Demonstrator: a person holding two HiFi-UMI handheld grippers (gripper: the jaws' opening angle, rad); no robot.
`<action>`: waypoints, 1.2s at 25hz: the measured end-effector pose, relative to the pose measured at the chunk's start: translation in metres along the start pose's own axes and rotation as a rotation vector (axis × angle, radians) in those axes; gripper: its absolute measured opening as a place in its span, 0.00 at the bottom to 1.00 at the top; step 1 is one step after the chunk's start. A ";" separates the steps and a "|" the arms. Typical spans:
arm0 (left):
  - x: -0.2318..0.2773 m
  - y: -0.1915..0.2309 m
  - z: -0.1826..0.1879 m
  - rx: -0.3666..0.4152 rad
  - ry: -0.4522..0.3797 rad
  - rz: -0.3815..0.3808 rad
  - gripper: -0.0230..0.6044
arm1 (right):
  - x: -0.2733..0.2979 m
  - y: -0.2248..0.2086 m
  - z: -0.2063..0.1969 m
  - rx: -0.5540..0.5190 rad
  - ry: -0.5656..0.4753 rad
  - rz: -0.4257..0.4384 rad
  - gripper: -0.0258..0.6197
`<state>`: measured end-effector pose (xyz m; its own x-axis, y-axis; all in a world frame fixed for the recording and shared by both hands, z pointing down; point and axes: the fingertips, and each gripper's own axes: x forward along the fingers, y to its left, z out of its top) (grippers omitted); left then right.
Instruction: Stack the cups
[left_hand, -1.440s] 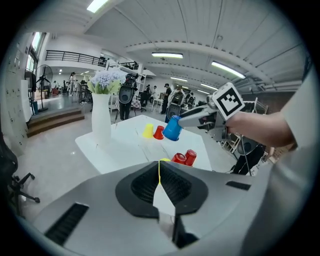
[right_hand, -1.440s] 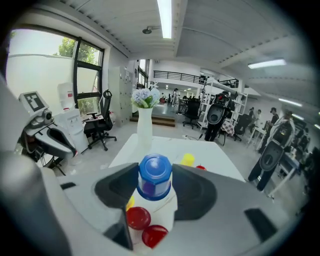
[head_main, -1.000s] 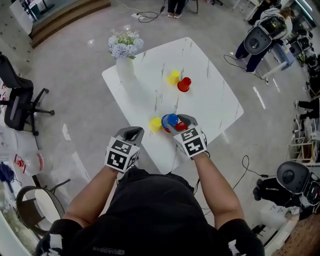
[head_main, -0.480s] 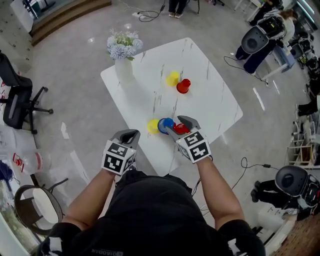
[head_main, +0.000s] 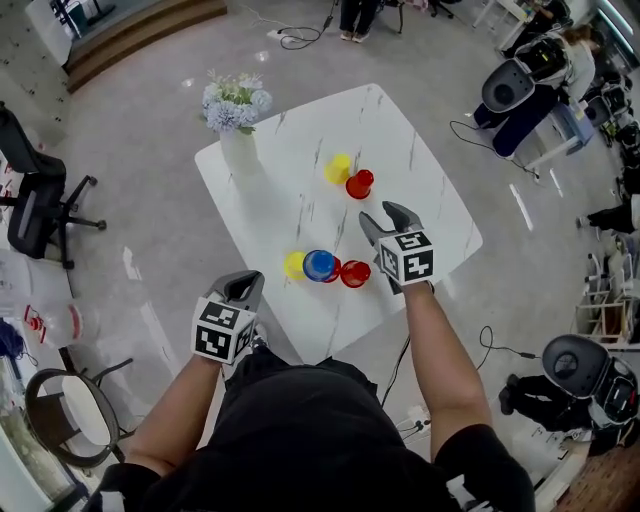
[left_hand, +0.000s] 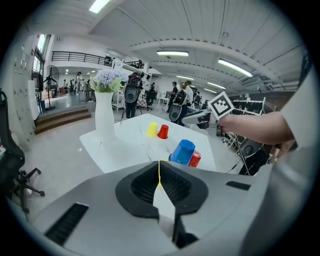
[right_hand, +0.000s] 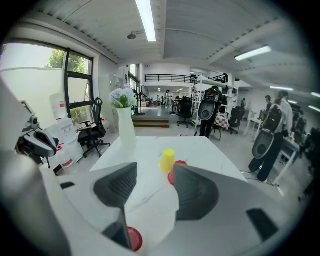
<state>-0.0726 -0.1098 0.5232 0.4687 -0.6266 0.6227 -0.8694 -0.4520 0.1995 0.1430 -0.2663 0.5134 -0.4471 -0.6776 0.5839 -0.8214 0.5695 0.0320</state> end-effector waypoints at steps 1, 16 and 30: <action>-0.001 0.000 -0.001 -0.007 0.001 0.012 0.05 | 0.011 -0.006 -0.002 -0.003 0.008 0.001 0.40; -0.030 0.011 -0.033 -0.143 0.033 0.185 0.05 | 0.131 -0.075 -0.031 -0.006 0.204 -0.036 0.40; -0.019 0.018 -0.021 -0.116 0.025 0.148 0.05 | 0.112 -0.067 -0.012 -0.030 0.147 -0.061 0.37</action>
<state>-0.1004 -0.0931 0.5308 0.3318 -0.6643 0.6697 -0.9413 -0.2794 0.1892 0.1517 -0.3747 0.5861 -0.3388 -0.6371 0.6923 -0.8334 0.5447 0.0935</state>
